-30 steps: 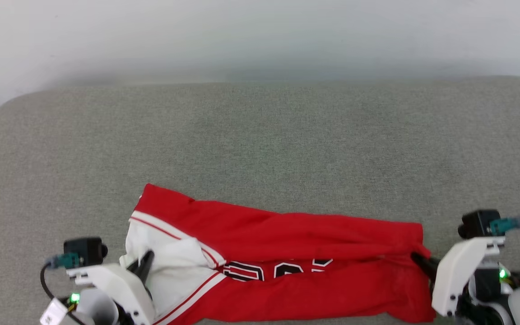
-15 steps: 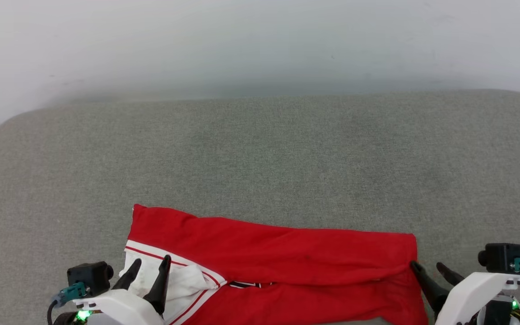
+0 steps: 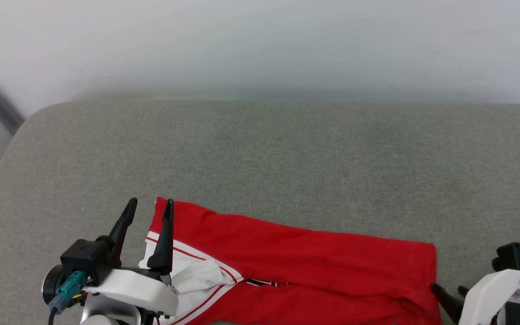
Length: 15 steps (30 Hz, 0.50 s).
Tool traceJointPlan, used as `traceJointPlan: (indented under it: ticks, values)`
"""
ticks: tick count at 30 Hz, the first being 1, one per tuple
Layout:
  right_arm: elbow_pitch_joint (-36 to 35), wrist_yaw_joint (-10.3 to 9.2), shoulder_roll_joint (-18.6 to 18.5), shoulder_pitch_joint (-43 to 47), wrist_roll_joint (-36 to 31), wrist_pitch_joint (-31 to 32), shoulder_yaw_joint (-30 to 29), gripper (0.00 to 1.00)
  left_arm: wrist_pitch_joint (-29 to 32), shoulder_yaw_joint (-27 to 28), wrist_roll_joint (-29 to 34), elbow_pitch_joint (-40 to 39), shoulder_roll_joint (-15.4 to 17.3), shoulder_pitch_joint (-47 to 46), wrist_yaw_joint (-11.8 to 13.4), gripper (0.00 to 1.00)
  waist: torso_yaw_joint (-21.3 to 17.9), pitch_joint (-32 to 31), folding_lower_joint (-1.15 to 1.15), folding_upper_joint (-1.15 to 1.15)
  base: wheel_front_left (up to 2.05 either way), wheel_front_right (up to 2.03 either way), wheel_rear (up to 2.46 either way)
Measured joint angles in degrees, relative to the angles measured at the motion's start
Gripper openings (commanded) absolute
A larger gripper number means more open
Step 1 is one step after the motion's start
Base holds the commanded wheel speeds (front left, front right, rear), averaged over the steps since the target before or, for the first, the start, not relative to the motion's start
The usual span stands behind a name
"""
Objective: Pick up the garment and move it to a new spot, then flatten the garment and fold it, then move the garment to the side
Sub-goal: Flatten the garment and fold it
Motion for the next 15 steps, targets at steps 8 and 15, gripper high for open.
traceJointPlan:
  ticks: [8,15]
  values:
    - [4.5,0.00,2.6,-1.0,-0.8,0.4,0.2,1.00,-0.1,1.9,3.6,-4.6,-1.3,0.0,0.5,1.00,2.1,3.7,0.00,0.00,0.00,0.00,0.00]
    - [7.6,-0.02,2.0,-3.3,0.7,3.5,1.1,0.45,-0.1,3.2,5.2,-4.2,-2.5,0.0,-0.3,1.00,3.4,6.3,0.00,0.00,0.00,0.00,0.00]
